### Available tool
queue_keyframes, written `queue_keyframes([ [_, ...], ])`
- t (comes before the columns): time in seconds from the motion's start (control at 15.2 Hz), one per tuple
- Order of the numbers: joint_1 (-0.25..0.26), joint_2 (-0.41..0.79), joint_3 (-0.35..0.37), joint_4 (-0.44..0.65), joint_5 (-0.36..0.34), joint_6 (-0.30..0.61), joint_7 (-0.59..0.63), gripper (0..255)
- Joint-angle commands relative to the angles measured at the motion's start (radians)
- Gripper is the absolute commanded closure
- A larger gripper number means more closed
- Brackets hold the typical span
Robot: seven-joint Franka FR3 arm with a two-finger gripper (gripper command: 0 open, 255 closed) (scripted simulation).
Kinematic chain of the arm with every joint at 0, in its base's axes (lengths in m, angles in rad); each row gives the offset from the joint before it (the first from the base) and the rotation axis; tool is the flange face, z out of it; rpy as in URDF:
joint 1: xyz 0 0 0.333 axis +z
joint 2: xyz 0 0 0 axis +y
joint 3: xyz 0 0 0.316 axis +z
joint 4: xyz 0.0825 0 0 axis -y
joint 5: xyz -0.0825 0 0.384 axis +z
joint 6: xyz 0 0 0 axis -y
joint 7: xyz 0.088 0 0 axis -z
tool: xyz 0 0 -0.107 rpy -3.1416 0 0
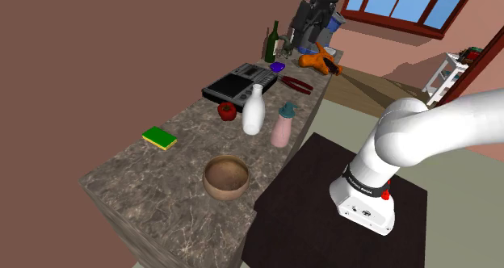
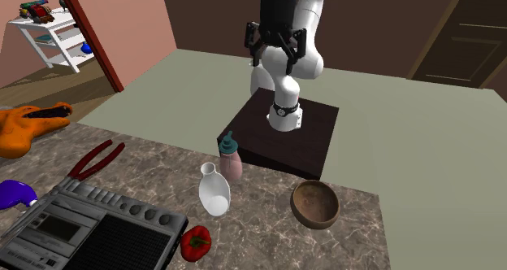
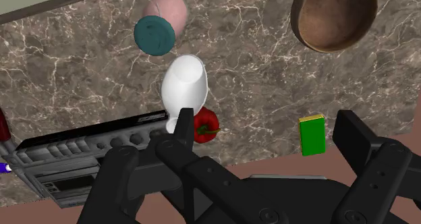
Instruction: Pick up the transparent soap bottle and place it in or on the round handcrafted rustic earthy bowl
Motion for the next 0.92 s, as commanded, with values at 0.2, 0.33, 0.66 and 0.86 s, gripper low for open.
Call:
queue_keyframes([
  [0.2,-0.003,0.049,-0.027,-0.051,-0.019,0.058,-0.05,0],
  [0.33,-0.006,0.088,-0.045,-0.08,-0.033,0.099,-0.083,0],
  [0.66,-0.015,0.203,-0.089,-0.137,-0.067,0.203,-0.161,0],
  [0.86,-0.022,0.286,-0.114,-0.159,-0.087,0.268,-0.207,0],
])
